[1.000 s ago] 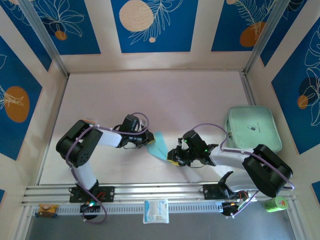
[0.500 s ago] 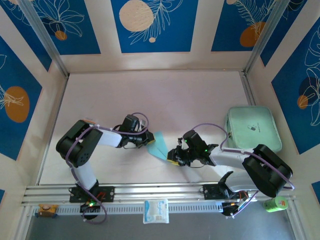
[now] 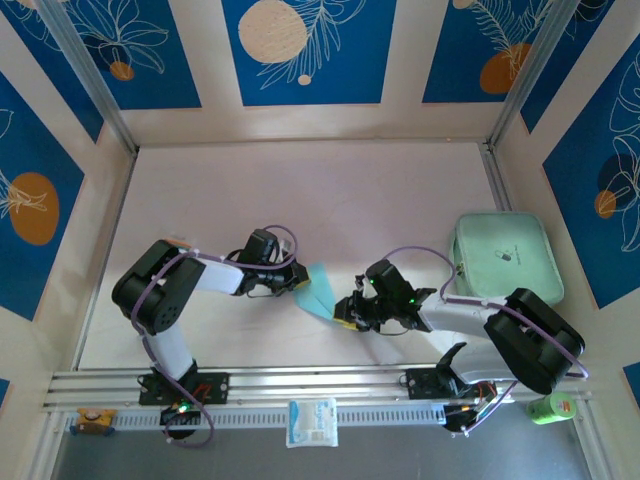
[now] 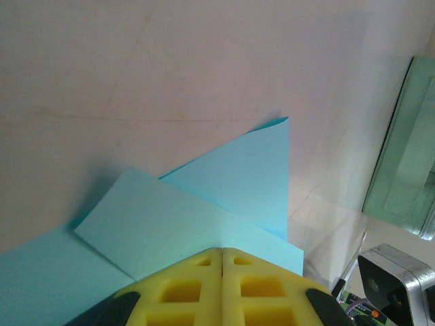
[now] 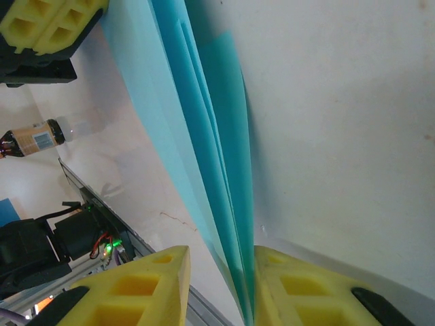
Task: Fold a paper plane with a square sheet of paper (pick it up from the middle)
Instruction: Turn over the paper at the center of the table.
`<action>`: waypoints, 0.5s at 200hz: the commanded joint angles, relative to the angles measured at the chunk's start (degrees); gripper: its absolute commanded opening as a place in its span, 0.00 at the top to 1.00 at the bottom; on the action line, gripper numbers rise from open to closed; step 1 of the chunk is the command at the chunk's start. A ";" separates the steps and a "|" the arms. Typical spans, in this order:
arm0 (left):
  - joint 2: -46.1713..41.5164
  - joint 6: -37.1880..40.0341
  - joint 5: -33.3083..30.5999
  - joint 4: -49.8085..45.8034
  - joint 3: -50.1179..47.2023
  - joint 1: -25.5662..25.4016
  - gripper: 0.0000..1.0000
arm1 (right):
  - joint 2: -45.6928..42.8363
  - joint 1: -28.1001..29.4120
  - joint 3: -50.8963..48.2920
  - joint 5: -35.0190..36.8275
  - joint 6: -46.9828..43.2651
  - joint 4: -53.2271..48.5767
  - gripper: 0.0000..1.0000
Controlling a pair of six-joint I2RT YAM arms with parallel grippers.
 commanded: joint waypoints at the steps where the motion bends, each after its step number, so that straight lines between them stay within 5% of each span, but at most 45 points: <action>1: 1.38 -0.45 -1.59 -4.65 -1.79 0.47 0.98 | 0.43 0.12 -0.76 -0.01 -0.06 0.96 0.71; 100: 1.91 -0.49 -1.35 -4.31 -1.61 0.49 0.98 | 0.16 -0.75 -1.38 0.12 -0.80 3.18 0.70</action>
